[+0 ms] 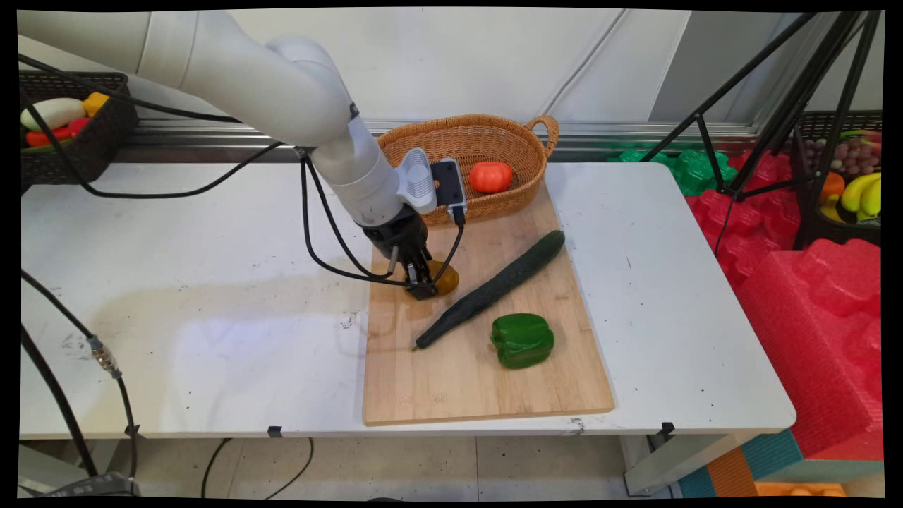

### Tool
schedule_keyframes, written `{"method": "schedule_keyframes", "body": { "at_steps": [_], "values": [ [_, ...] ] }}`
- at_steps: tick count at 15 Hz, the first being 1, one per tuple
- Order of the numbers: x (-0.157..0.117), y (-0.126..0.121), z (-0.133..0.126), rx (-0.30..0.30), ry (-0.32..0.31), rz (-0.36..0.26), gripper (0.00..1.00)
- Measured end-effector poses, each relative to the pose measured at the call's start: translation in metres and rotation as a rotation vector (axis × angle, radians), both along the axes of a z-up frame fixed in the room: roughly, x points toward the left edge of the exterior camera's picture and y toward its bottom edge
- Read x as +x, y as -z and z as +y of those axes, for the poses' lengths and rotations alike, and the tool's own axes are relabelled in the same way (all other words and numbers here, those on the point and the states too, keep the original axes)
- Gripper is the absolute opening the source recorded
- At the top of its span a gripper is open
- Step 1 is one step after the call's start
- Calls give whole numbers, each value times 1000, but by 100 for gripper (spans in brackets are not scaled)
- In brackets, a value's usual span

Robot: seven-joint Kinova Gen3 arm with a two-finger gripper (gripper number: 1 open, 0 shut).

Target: Place the picked object on the cutting board

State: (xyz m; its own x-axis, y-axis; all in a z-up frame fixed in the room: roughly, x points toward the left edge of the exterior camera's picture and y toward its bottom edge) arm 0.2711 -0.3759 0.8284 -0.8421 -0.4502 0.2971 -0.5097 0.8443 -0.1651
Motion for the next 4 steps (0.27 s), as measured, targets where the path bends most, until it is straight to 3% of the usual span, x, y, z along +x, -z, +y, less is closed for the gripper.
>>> {"method": "schedule_keyframes", "body": {
  "at_steps": [1, 4],
  "values": [
    [1, 0, 0, 2, 4, 0, 100],
    [3, 0, 0, 4, 14, 1, 100]
  ]
}}
